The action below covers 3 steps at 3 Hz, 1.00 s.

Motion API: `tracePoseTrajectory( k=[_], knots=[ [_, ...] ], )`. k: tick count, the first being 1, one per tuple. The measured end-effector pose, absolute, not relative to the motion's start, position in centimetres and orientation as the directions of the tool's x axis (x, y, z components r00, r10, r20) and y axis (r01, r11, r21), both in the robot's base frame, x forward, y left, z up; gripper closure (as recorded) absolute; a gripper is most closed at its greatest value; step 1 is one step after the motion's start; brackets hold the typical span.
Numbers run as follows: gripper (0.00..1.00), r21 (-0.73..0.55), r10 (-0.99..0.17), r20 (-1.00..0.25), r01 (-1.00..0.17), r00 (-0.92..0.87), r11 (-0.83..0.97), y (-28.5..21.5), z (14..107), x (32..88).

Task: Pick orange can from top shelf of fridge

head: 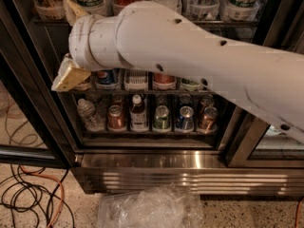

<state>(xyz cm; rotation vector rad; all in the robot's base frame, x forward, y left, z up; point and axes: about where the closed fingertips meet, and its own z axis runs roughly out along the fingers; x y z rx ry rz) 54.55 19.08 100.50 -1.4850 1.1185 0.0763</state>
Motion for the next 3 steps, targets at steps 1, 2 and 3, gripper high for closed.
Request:
tracePoseTrajectory(
  k=[1,2,3],
  knots=[
    [0.00,-0.738,-0.552,-0.637,-0.633,0.538,0.235,19.6,101.0,55.3],
    [0.00,-0.652,-0.485,-0.746,-0.649,0.456,0.391,19.0,98.0,57.3],
    [0.00,-0.581,-0.412,-0.814,-0.604,0.410,0.546,16.7,96.6,59.5]
  ],
)
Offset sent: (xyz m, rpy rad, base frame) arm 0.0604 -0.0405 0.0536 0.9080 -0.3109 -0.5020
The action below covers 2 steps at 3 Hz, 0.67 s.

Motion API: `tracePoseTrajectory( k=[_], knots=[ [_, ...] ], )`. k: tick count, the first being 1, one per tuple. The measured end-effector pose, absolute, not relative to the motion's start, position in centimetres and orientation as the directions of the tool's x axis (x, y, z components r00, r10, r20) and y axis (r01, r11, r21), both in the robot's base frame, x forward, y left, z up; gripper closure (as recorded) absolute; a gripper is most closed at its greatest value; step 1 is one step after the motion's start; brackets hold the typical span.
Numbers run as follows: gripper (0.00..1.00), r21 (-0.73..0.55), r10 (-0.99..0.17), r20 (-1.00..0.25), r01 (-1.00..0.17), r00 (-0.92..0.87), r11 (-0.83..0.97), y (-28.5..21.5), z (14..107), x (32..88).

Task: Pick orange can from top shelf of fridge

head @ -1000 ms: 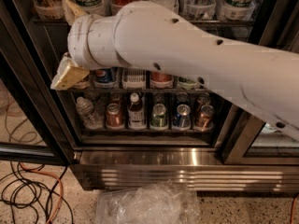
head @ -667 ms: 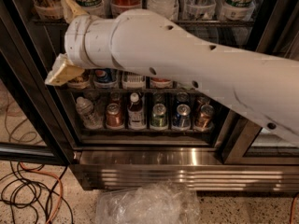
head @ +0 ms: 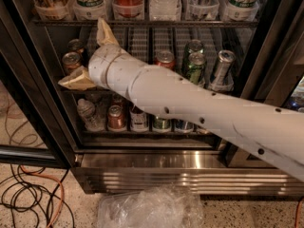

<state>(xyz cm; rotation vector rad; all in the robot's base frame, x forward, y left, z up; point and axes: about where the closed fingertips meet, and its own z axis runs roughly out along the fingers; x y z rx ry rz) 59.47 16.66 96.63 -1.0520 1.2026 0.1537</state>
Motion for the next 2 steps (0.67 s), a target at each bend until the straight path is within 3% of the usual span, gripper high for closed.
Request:
tracePoseTrajectory(
  k=[2],
  knots=[
    [0.00,-0.555,-0.353,-0.830,-0.581,0.431,0.596,18.15,98.65,58.89]
  ],
)
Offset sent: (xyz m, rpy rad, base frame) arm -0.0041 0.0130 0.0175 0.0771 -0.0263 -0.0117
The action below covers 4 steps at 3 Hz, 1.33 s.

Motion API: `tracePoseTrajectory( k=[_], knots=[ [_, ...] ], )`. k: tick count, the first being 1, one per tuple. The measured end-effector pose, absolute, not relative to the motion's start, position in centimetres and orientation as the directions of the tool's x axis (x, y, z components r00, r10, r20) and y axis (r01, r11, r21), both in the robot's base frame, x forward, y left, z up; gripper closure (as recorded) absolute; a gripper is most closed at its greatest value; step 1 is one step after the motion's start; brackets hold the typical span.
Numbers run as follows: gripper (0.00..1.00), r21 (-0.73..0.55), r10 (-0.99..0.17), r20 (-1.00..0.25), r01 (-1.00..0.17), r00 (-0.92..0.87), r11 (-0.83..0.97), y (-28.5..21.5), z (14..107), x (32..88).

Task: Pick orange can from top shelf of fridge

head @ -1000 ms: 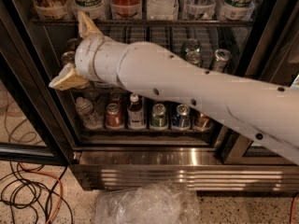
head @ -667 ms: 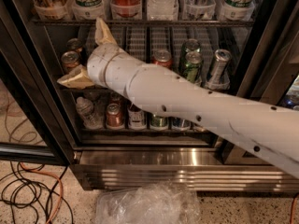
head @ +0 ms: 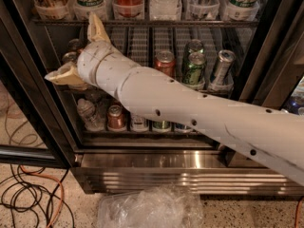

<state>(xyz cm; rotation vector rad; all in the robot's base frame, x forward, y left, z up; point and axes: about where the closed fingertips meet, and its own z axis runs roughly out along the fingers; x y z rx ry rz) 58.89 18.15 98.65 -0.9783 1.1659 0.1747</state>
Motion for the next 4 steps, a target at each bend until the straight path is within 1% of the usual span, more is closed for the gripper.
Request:
tracePoseTrajectory(
  k=[1,2,3,4],
  knots=[
    [0.00,-0.577,-0.328,-0.813,-0.592,0.481,0.562,19.6,99.5,58.8],
    [0.00,-0.523,-0.215,-0.837,-0.622,0.503,0.582,21.6,99.3,58.5],
    [0.00,-0.390,-0.016,-0.867,-0.658,0.498,0.645,26.3,101.9,56.1],
    [0.00,-0.340,0.022,-0.868,-0.626,0.496,0.702,25.5,103.6,56.7]
  ],
)
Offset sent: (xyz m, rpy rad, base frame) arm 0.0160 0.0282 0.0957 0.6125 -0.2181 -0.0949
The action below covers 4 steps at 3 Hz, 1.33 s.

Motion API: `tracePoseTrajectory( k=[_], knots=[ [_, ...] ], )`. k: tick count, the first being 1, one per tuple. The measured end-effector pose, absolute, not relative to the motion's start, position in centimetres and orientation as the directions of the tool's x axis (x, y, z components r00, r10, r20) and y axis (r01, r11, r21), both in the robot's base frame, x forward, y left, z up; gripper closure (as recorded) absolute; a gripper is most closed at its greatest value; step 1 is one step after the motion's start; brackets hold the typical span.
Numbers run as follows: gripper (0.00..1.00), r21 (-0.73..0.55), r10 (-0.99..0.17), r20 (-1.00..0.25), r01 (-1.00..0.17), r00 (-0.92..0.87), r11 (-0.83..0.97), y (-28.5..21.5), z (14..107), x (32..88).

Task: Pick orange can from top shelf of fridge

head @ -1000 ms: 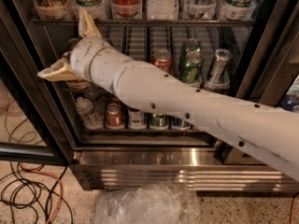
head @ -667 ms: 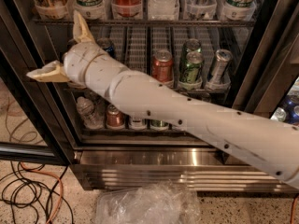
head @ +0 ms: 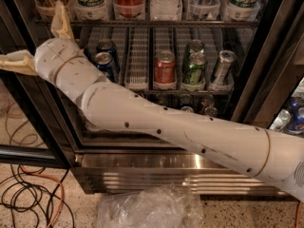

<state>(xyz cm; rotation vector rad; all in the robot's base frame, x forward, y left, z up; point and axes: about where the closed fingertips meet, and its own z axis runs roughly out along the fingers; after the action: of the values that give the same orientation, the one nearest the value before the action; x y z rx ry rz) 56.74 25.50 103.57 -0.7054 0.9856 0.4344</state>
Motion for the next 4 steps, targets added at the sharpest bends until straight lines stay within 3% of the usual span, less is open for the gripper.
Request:
tracePoseTrajectory(
  k=[1,4],
  knots=[
    [0.23,-0.341,0.020,-0.868,-0.626,0.496,0.702,25.5,103.5,56.8],
    [0.11,-0.397,-0.019,-0.827,-0.560,0.562,0.727,23.8,106.8,57.9]
  ],
)
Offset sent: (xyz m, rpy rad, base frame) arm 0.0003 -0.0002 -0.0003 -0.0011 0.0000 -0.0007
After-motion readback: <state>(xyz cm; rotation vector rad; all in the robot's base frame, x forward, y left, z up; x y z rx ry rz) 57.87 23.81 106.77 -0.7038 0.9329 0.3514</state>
